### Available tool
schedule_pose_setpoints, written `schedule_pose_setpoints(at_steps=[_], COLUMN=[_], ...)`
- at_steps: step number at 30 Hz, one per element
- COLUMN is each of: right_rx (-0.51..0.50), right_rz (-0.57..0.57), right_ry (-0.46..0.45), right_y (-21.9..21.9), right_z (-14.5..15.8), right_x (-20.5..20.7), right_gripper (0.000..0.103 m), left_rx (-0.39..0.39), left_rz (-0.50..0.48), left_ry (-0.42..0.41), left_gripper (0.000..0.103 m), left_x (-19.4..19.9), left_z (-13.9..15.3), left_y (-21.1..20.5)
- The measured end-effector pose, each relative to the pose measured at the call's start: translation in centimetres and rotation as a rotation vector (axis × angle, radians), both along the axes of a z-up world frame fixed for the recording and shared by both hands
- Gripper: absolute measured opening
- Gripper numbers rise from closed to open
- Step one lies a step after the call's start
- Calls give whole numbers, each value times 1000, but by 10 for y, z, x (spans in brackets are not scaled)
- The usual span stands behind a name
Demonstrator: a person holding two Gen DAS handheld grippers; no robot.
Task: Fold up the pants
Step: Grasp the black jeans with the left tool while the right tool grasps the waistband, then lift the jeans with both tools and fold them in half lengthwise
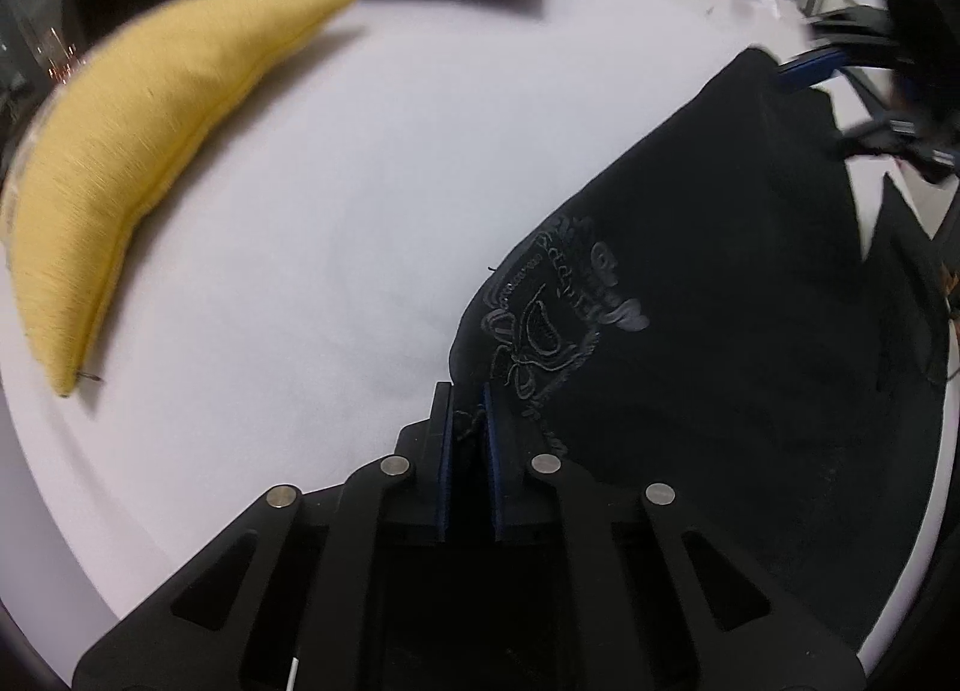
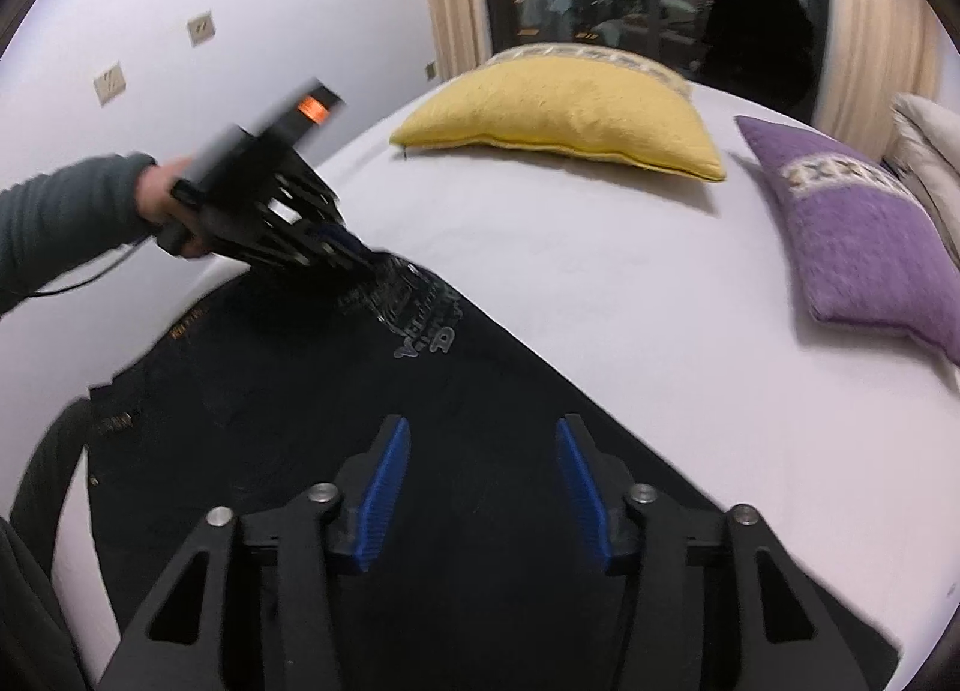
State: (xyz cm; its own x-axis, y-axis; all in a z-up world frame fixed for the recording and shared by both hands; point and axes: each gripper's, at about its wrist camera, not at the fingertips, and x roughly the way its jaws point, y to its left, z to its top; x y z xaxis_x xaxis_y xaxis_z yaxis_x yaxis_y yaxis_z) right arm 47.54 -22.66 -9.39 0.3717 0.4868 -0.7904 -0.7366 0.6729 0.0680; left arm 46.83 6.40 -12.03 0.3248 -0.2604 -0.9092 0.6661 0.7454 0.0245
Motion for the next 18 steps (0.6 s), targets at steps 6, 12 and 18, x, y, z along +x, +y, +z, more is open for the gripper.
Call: schedule_pose_setpoints(at_steps=[6,12,18], right_rx=[-98,-149,-201], right_rz=[42,78,40], right_ry=[47,99,95], right_y=[18,20,13], right_z=[-22,-38,-48], right_x=[37,54,66], right_gripper=[44,44,44], left_rx=[19,16,-2], left_rz=[-53,-77,-91], left_ry=[-125,-179,-185], left_gripper=[8,8,8], left_x=[-32,-49,-78], left_z=[16,26,31], left_y=[-8,-3,3])
